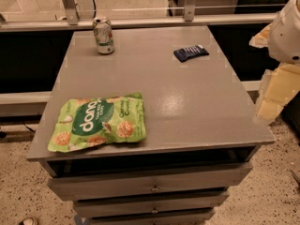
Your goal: Move green rice chip bag near 7up can
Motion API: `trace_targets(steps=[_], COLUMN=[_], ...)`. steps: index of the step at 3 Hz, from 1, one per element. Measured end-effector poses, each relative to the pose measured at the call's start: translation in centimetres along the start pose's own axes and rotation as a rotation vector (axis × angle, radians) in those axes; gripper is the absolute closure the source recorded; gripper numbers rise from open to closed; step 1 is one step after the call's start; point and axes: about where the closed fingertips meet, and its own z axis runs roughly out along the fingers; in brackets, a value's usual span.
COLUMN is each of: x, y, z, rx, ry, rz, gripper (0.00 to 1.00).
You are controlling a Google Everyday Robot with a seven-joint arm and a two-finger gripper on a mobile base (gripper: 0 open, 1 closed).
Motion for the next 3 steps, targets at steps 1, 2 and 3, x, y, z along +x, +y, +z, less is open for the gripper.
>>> trace_targets(steps=[1, 2, 3], x=[0.0, -4.6, -10.5], y=[0.0, -0.7, -1.3], z=[0.0, 4.0, 7.8], rx=[0.0, -0.038, -0.083], ry=[0.0, -0.134, -0.27], rz=[0.0, 0.007, -0.009], gripper=[0.0, 0.0, 0.0])
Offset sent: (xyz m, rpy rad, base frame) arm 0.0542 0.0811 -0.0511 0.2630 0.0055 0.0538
